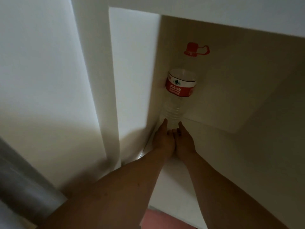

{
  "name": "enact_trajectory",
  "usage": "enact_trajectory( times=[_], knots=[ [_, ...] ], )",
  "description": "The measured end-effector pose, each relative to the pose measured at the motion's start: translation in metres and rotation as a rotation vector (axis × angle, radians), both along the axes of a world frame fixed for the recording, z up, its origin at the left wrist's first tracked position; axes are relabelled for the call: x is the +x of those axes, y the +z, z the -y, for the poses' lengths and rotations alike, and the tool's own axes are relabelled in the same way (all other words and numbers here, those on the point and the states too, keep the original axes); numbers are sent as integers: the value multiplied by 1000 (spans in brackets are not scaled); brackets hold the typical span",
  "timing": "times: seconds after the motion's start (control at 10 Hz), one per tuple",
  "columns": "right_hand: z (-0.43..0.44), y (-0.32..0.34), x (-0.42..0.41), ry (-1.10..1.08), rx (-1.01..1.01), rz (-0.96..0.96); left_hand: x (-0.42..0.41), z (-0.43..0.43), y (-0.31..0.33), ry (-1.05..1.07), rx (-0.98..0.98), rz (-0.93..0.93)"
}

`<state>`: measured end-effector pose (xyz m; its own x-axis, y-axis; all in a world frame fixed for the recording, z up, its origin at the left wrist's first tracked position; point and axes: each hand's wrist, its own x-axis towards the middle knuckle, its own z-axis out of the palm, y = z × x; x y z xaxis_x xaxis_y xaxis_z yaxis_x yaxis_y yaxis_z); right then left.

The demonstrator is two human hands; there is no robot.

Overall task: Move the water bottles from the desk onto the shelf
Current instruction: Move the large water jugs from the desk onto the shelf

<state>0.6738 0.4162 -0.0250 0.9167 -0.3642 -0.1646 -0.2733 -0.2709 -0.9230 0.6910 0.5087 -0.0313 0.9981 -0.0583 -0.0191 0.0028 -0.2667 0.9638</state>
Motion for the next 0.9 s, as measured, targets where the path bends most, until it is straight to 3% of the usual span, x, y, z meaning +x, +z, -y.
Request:
enact_trajectory(
  times=[0.1,0.2,0.3,0.4,0.5,0.6,0.7,0.9],
  knots=[
    [4,-2,12,43,-29,-52,12,-1,1,-29,-53,-43],
    [4,0,16,37,-59,-80,18,2,-2,-67,122,92],
    [4,2,17,24,45,-72,21,4,-10,-100,62,14],
    [2,3,7,-14,38,-70,14,1,-11,-120,196,37],
    [-3,12,-26,-34,55,-71,-12,-9,-11,-117,201,84],
    [-4,20,-80,-38,-133,-81,-47,-25,-12,-165,213,104],
    [-3,25,-138,-18,-180,-136,-83,-45,-10,-233,270,140],
    [22,67,-221,-137,-141,-282,-143,-37,36,-499,280,37]
  ],
)
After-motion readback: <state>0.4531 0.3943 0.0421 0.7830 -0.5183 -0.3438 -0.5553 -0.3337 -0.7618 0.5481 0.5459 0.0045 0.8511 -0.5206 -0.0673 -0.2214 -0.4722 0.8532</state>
